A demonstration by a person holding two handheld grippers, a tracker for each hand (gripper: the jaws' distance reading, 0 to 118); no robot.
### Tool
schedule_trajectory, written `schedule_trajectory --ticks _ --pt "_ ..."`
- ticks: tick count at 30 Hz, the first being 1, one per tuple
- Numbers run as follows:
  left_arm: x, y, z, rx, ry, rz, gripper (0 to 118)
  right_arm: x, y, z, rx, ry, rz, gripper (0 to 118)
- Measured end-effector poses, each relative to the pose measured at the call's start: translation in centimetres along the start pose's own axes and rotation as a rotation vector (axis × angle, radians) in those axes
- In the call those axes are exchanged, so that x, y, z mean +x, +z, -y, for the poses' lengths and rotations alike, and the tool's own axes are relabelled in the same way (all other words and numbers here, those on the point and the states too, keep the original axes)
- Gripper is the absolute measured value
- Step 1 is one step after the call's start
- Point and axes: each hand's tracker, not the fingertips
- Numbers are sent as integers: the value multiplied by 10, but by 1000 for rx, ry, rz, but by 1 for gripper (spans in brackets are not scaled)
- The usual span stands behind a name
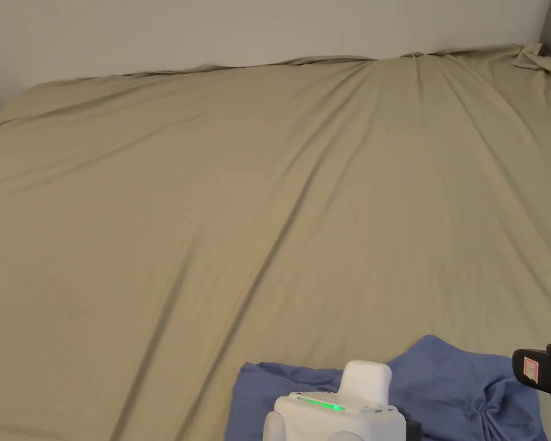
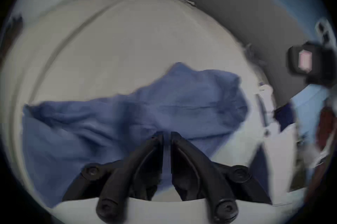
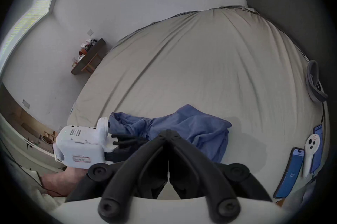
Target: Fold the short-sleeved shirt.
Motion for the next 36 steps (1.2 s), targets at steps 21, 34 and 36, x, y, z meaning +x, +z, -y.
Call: schedule_trajectory --ticks 21,34,36 --pt "-187 90 10 57 323 -5 109 2 3 3 13 -5 -175 3" --pt "-168 141 18 170 396 -45 17 -6 -4 5 -43 36 -97 3" --pt "-184 160 14 205 447 29 17 -6 -2 4 -39 28 -102 3"
